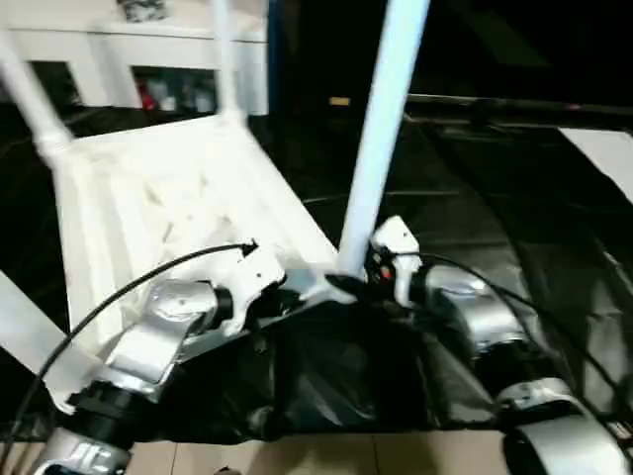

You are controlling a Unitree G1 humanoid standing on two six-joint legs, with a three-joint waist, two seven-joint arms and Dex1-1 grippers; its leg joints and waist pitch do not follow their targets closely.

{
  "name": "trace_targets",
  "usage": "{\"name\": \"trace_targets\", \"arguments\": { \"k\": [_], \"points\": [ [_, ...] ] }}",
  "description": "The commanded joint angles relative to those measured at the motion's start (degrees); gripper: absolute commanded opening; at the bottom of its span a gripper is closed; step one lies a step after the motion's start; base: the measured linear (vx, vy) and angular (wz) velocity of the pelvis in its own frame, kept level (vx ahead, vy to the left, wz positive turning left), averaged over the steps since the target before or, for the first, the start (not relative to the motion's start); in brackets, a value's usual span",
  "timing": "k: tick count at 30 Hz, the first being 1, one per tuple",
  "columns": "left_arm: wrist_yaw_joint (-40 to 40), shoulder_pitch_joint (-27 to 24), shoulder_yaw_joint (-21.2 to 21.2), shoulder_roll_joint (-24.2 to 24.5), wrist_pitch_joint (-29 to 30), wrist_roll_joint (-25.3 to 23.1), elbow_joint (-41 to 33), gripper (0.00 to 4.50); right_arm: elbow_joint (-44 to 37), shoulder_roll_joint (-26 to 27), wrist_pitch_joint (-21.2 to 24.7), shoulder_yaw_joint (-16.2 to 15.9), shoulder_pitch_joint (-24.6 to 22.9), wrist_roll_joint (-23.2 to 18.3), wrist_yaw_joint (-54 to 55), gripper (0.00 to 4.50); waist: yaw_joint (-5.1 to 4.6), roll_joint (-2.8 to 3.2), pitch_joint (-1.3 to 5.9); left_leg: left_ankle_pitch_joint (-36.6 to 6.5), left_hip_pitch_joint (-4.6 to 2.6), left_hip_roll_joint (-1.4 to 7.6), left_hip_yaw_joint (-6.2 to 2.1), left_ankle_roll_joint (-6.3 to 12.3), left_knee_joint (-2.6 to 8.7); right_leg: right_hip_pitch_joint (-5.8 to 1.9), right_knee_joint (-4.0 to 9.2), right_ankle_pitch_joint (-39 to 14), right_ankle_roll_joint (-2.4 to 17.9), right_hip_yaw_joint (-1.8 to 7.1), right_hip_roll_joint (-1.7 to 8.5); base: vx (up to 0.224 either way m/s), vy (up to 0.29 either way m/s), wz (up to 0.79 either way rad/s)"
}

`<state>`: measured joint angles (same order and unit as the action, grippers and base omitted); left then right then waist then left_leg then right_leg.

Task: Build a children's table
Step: Rotate leg to tighten

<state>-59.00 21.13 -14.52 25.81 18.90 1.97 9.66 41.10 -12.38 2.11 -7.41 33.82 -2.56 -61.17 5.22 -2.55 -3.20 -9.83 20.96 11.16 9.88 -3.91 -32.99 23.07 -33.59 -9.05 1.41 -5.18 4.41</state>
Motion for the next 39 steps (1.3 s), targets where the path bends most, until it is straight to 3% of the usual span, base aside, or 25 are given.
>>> {"name": "trace_targets", "arguments": {
  "k": [1,2,4,6,8,15,16,17,18,19,21,24,26,28,31,33,34,36,37,38,39],
  "points": [
    [-3.31,0.63,-2.04,-0.2,-1.51,1.42,-2.23,0.0,-0.63,-0.03,0.67,-2.87,-1.1,-0.06,-4.43,3.29,-0.01,1.1,3.75,-14.27,-1.15,2.59,-0.28,1.16,4.02,-2.82,2.9,-10.72,13.12,3.17,3.91,0.0,0.0,0.0],
    [-3.79,0.65,-2.14,0.19,-1.69,1.41,-2.06,0.0,-0.56,-0.26,0.47,-3.08,-1.14,0.09,-4.77,3.29,0.03,1.14,3.73,-14.53,-1.18,2.6,-0.28,0.99,4.06,-2.77,2.99,-11.41,13.01,3.17,3.95,0.0,0.0,0.0],
    [-5.22,0.63,-2.42,1.17,-1.96,1.53,-1.74,0.0,-0.46,-0.3,0.65,-3.26,-1.28,-0.1,-5.6,3.29,0.09,0.41,3.53,-15.79,-1.19,2.6,-0.28,0.61,4.09,-2.61,3.39,-15.57,12.12,3.27,4.23,0.0,0.0,0.0],
    [-6.31,0.52,-2.62,1.85,-1.85,1.77,-1.87,0.0,-1.0,-0.47,0.66,-3.58,-1.59,-0.36,-6.76,3.12,0.24,0.52,3.44,-16.49,-1.32,2.61,-0.36,0.34,4.11,-2.41,3.6,-18.17,11.19,3.32,4.31,0.0,0.0,0.0],
    [-7.72,0.44,-2.56,2.78,-1.24,2.45,-2.61,0.0,-2.67,-1.12,1.19,-4.67,-2.21,-1.02,-9.49,2.84,0.47,0.19,3.34,-16.73,-1.19,2.61,-0.41,0.42,4.19,-2.4,3.73,-20.51,10.03,3.37,4.31,0.0,0.0,0.0],
    [-10.76,0.33,-3.07,4.73,-0.18,3.14,-3.29,0.0,-4.08,-2.74,1.17,-7.37,-2.94,-0.92,-16.31,2.46,1.13,-0.2,3.37,-15.93,-1.08,2.67,-0.45,0.44,4.21,-2.34,3.55,-21.13,9.65,3.37,4.43,0.0,0.0,0.0],
    [-10.91,0.25,-3.04,4.79,0.15,3.28,-3.52,0.0,-4.1,-2.8,1.38,-7.5,-2.94,-0.89,-16.61,2.36,1.17,-0.15,3.38,-15.83,-1.1,2.68,-0.45,0.34,4.21,-2.29,3.57,-21.13,9.67,3.38,4.44,0.0,0.0,0.0],
    [-10.93,0.03,-2.88,4.94,0.38,3.38,-3.93,0.0,-4.08,-2.62,1.6,-7.85,-2.91,-0.77,-16.92,2.36,1.25,0.41,3.38,-16.04,-1.11,2.68,-0.57,0.13,4.26,-2.3,3.52,-21.1,9.74,3.38,4.49,0.0,0.0,0.0],
    [-10.91,0.02,-2.89,4.95,0.4,3.38,-3.96,0.0,-4.09,-2.6,1.61,-7.88,-2.92,-0.76,-16.92,2.32,1.11,0.1,3.42,-16.33,-1.03,2.72,-0.58,-0.09,4.29,-2.38,3.54,-20.85,9.66,3.34,4.42,0.0,0.0,0.0],
    [-10.32,-0.07,-2.88,4.81,0.08,3.07,-3.89,0.0,-4.23,-2.31,1.73,-7.98,-3.0,-0.75,-16.69,2.21,1.15,0.51,3.38,-16.71,-1.08,2.66,-0.64,-0.23,4.32,-2.35,3.56,-20.94,9.71,3.34,4.4,0.0,0.0,0.0],
    [-9.85,-0.09,-2.94,4.74,-0.18,2.91,-3.78,0.0,-4.46,-2.16,1.91,-8.03,-3.1,-0.8,-16.53,2.17,1.1,0.25,3.51,-16.64,-1.05,2.62,-0.63,-0.34,4.27,-2.46,3.52,-20.31,9.88,3.32,4.36,0.0,0.0,0.0],
    [-4.51,0.43,-2.09,1.89,-0.73,1.6,-2.76,0.0,-5.06,-0.45,2.8,-7.34,-4.25,-1.09,-12.63,2.12,1.05,0.61,3.45,-16.95,-1.15,2.64,-0.58,-0.55,4.32,-2.35,3.58,-19.36,10.05,3.34,4.18,0.0,0.0,0.0],
    [-1.33,0.91,-1.44,-0.27,0.26,1.26,-2.55,0.0,-4.67,0.93,2.72,-6.39,-4.73,-1.1,-8.97,2.1,0.99,0.51,3.19,-18.96,-1.42,2.55,-0.59,-1.04,4.33,-2.16,3.97,-22.5,9.62,3.39,4.32,0.0,0.0,0.0],
    [5.96,1.95,-0.64,-4.41,2.08,-0.57,-1.55,0.0,-1.89,4.79,2.5,-4.2,-4.93,0.53,2.57,2.05,0.77,0.39,2.99,-20.61,-1.48,2.41,-0.79,-1.65,4.33,-2.1,4.54,-27.36,8.2,3.19,4.51,0.0,0.0,0.0],
    [9.59,2.35,-0.53,-6.86,3.54,-1.34,-1.35,0.0,-0.08,7.6,3.22,-2.57,-4.76,1.02,9.85,2.0,-0.25,0.03,2.63,-24.53,-1.87,1.99,-1.42,-2.6,4.18,-1.9,6.02,-39.06,3.56,2.22,4.9,0.0,0.0,0.0],
    [14.56,2.75,-0.58,-9.85,5.0,-2.75,-1.05,0.0,1.78,11.41,4.05,-0.84,-4.36,1.34,18.36,1.96,-1.19,0.12,2.44,-26.71,-2.03,1.87,-1.78,-2.69,4.07,-1.8,7.01,-42.58,1.68,1.37,4.87,0.0,0.0,0.0],
    [15.58,2.82,-0.54,-10.46,5.37,-3.04,-1.02,0.0,2.22,12.27,4.5,-0.41,-4.13,1.23,20.09,1.96,-1.93,0.61,2.61,-28.92,-2.41,1.97,-2.28,-2.98,4.12,-2.09,7.62,-42.04,1.23,0.29,4.81,0.0,0.0,0.0],
    [18.88,2.87,-0.36,-13.04,7.12,-3.99,-1.59,0.0,4.73,15.75,5.92,1.34,-2.47,1.2,28.25,1.96,-2.89,0.9,2.48,-32.2,-2.16,2.27,-2.86,-2.96,4.61,-2.61,7.74,-39.55,1.33,-0.59,4.54,0.0,0.0,0.0],
    [19.43,2.88,-0.25,-13.42,7.32,-4.14,-1.65,0.0,5.17,16.28,5.9,1.59,-2.19,1.23,29.37,1.96,-3.75,1.2,2.31,-35.61,-2.02,2.61,-3.43,-3.35,5.19,-3.09,7.74,-37.62,1.34,-1.53,4.31,0.0,0.0,0.0],
    [19.89,2.84,-0.3,-13.82,7.4,-4.34,-1.78,0.0,5.73,17.03,5.57,1.68,-1.74,1.43,30.64,1.96,-4.04,1.5,2.2,-38.07,-1.97,2.9,-3.68,-3.54,5.57,-3.36,7.55,-36.85,1.25,-1.81,4.12,0.0,0.0,0.0],
    [20.07,2.78,-0.46,-14.07,7.33,-4.52,-1.94,0.0,6.15,17.65,5.11,1.6,-1.35,1.7,31.5,1.96,-4.23,2.07,2.1,-43.03,-1.81,3.68,-3.88,-3.88,6.81,-4.09,6.04,-32.27,2.16,-1.78,3.55,0.0,0.0,0.0]
  ]
}}
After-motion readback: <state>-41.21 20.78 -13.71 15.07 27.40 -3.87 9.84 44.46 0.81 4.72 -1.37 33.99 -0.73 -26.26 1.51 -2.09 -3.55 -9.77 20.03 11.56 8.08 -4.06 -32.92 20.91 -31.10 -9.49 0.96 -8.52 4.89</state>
